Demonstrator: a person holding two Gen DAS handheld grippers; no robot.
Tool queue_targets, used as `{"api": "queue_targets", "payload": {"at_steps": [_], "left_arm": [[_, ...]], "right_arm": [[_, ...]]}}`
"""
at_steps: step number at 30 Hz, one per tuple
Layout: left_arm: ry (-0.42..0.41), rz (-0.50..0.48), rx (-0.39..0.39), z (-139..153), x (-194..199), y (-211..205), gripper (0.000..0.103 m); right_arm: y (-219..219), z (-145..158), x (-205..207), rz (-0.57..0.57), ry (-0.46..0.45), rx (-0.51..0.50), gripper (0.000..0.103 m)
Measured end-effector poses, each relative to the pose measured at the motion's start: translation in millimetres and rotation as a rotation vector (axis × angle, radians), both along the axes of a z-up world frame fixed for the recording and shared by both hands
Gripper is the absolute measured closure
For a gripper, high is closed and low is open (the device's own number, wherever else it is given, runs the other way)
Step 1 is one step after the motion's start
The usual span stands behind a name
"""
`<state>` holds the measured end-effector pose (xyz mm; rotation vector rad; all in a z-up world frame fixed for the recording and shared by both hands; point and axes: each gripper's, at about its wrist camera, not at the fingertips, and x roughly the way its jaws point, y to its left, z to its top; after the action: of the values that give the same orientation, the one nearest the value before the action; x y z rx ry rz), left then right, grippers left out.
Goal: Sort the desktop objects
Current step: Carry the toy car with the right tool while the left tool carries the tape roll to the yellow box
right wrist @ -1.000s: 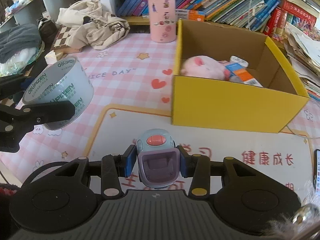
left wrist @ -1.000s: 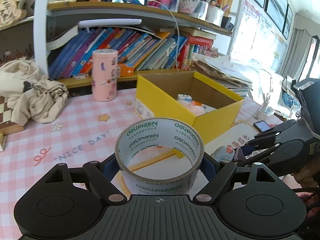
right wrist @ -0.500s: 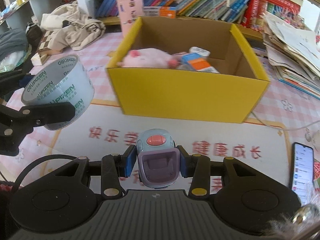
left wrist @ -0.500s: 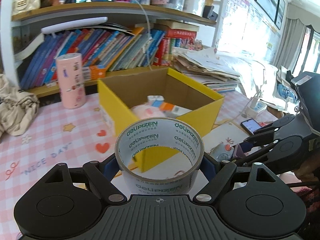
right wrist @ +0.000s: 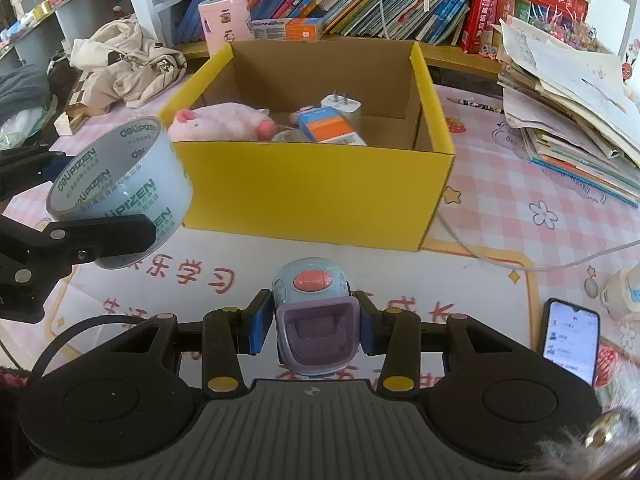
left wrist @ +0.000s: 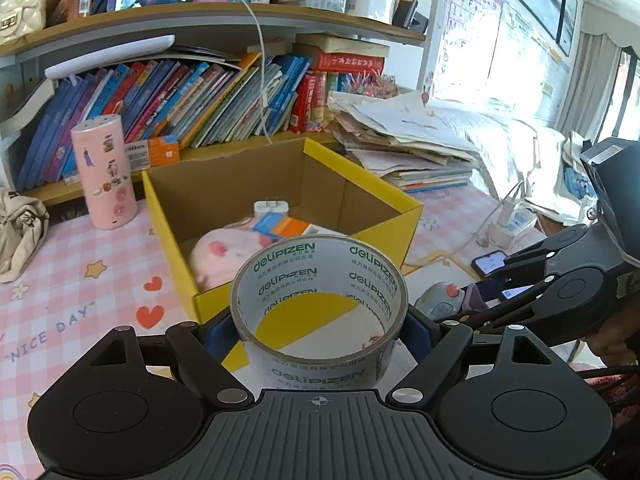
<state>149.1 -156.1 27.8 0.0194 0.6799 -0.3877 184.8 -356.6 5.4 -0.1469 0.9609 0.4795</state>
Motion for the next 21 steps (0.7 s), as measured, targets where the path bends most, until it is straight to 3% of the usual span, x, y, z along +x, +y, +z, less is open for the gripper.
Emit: {"api": "queue_targets", "payload": {"at_steps": [9, 21], "left_arm": [[-0.060, 0.015, 0.014, 17, 9, -20, 0.019], [-0.182, 0.029, 0.074, 49, 44, -27, 0.019]], "right_arm": [[-17, 14, 17, 0.025, -0.054, 0.009, 0.063], [-13, 58, 61, 0.094, -0.231, 0.067, 0.063]]}}
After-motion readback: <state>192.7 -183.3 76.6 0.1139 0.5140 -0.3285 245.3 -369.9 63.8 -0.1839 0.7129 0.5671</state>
